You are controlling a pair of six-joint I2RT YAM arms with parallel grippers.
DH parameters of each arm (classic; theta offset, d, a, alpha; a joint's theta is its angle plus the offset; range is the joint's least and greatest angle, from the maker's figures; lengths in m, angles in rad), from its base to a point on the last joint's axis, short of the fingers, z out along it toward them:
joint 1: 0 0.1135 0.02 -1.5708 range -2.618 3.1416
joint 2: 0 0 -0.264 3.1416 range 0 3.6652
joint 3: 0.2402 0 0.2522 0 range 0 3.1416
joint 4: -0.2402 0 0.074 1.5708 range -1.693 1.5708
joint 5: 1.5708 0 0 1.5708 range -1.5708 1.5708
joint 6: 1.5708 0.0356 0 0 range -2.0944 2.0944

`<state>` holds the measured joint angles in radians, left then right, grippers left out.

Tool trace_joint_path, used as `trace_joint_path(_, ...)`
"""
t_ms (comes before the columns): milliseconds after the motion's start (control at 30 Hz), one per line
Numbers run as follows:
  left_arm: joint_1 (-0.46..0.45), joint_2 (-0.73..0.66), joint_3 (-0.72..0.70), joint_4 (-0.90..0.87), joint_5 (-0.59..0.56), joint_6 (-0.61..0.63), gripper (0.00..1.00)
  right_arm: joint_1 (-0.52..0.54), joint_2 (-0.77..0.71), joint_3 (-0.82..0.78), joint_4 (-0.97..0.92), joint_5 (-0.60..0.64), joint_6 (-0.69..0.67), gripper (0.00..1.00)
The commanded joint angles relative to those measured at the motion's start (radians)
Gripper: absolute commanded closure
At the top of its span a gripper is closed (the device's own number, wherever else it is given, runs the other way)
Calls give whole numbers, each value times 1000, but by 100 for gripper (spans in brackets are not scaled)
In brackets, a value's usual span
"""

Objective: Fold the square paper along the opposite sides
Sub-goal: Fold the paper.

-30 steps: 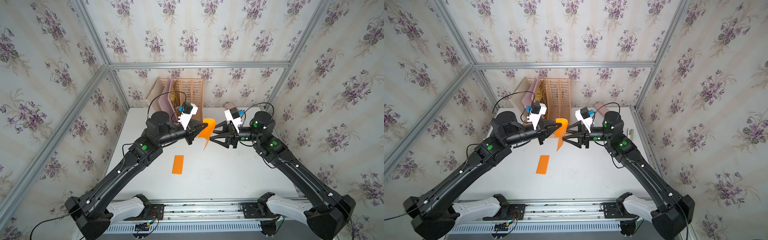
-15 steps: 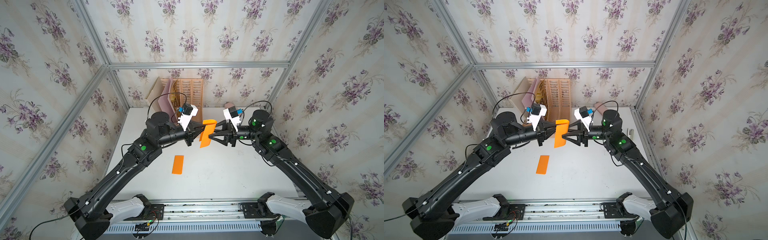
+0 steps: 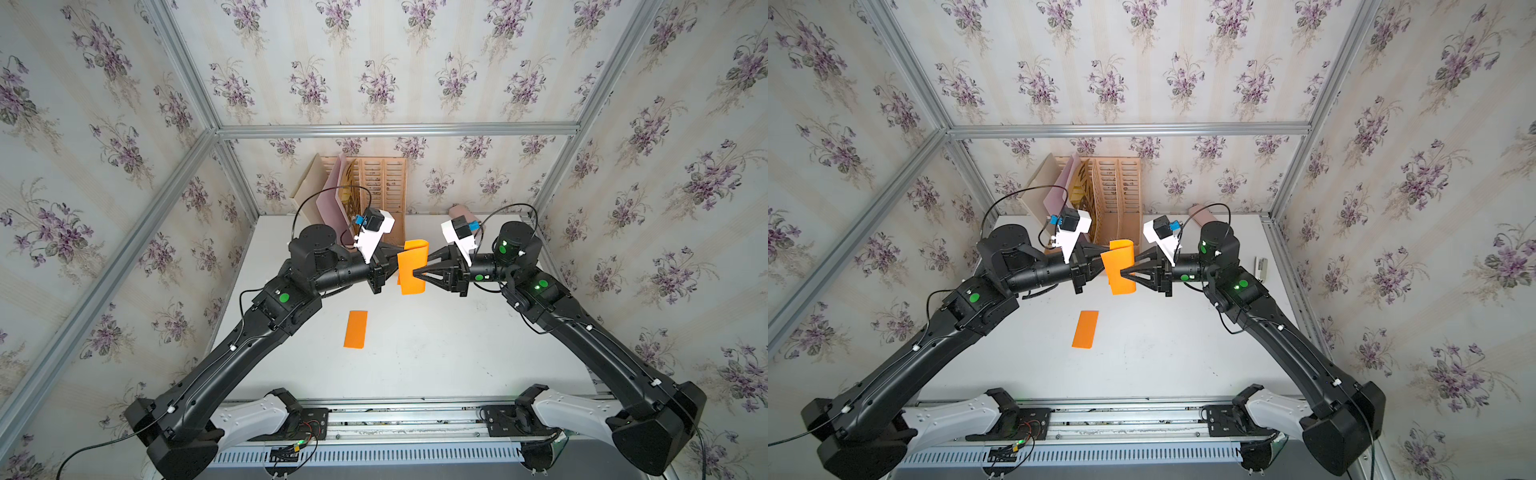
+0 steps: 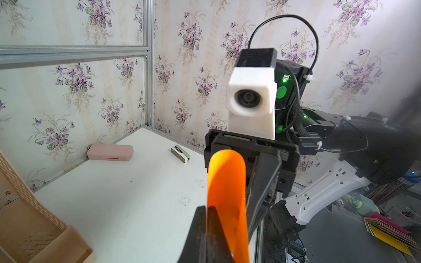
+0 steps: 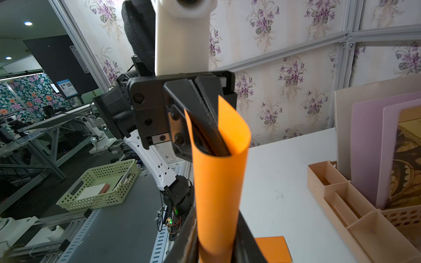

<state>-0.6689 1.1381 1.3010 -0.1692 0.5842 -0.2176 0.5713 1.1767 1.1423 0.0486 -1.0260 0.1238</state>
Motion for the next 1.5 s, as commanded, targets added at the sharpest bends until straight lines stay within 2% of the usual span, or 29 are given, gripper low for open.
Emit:
trace_joint_path(0, -1, 0, -1, 7, 17, -5, 100, 5, 0, 1, 28, -10, 4, 76)
trace_joint_path(700, 0, -21, -22, 8, -5, 0, 100, 5, -38, -21, 45, 16, -3, 77)
trace_joint_path(833, 0, -29, -26, 10, -7, -1, 100, 6, -42, -33, 52, 29, -2, 71)
trace_joint_path(933, 0, -31, -27, 11, -4, -4, 100, 5, -39, -34, 54, 32, 1, 62)
trace_joint_path(1067, 0, -31, -28, 10, -3, -6, 100, 5, -38, -34, 72, 37, 12, 59)
trace_joint_path(1167, 1, -31, -35, 14, -1, -7, 100, 5, -42, -34, 86, 41, 17, 60)
trace_joint_path(1467, 0, -38, -41, 14, -4, -10, 100, 5, -40, -39, 95, 47, 19, 75)
